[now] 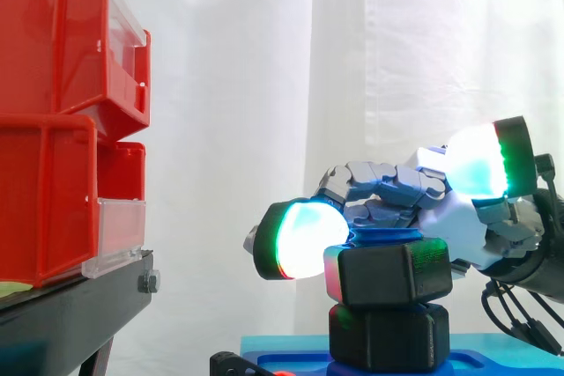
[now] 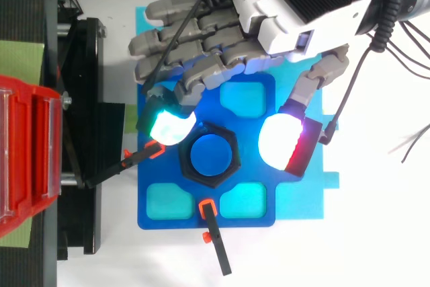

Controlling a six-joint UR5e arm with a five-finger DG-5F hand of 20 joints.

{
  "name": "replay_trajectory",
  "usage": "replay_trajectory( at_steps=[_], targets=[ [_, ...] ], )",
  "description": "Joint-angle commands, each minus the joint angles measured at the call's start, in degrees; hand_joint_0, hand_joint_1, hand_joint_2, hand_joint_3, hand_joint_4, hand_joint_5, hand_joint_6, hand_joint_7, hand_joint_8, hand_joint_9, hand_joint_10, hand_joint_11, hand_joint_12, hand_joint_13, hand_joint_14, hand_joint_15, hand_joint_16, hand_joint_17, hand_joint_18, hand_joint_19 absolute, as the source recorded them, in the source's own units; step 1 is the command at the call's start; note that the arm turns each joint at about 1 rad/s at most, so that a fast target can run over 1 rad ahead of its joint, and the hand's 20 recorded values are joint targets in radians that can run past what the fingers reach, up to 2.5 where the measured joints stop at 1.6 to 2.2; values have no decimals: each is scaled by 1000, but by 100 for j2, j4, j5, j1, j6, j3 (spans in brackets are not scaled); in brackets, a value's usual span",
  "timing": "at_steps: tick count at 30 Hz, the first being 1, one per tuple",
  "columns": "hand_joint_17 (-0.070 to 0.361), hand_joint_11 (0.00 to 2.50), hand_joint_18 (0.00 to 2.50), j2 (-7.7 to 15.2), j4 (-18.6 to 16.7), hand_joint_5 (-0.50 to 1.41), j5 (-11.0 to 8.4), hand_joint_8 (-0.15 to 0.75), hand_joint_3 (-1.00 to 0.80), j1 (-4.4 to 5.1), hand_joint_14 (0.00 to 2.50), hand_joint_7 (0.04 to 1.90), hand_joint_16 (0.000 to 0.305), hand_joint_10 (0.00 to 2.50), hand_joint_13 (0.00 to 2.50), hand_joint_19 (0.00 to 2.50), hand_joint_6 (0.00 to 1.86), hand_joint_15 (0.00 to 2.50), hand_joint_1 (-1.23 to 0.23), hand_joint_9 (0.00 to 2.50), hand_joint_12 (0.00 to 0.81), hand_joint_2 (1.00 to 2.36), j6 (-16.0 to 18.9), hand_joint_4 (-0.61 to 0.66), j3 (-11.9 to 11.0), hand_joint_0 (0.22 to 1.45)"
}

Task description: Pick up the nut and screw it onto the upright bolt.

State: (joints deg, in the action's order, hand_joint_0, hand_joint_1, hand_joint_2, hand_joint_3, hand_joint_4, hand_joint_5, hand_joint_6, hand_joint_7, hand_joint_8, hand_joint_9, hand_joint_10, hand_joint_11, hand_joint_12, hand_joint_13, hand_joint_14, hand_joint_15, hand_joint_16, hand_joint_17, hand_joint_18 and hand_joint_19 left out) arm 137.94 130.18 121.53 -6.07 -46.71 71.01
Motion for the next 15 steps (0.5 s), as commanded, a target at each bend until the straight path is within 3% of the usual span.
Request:
replay_trajectory(
  at_steps=[1, 15],
  targets=[
    [117, 0, 2, -4, 8, -152, 3, 258, -500, -25, 0, 1070, 52, 0, 278, 0, 503, 0, -145, 355, 350, 1000, 4, 233, 1, 439],
    [101, 0, 112, -4, 17, -70, 47, 258, -500, -148, 0, 1352, 45, 0, 362, 0, 506, 0, -178, 483, 313, 1000, -67, 185, 1, 495]
  ],
)
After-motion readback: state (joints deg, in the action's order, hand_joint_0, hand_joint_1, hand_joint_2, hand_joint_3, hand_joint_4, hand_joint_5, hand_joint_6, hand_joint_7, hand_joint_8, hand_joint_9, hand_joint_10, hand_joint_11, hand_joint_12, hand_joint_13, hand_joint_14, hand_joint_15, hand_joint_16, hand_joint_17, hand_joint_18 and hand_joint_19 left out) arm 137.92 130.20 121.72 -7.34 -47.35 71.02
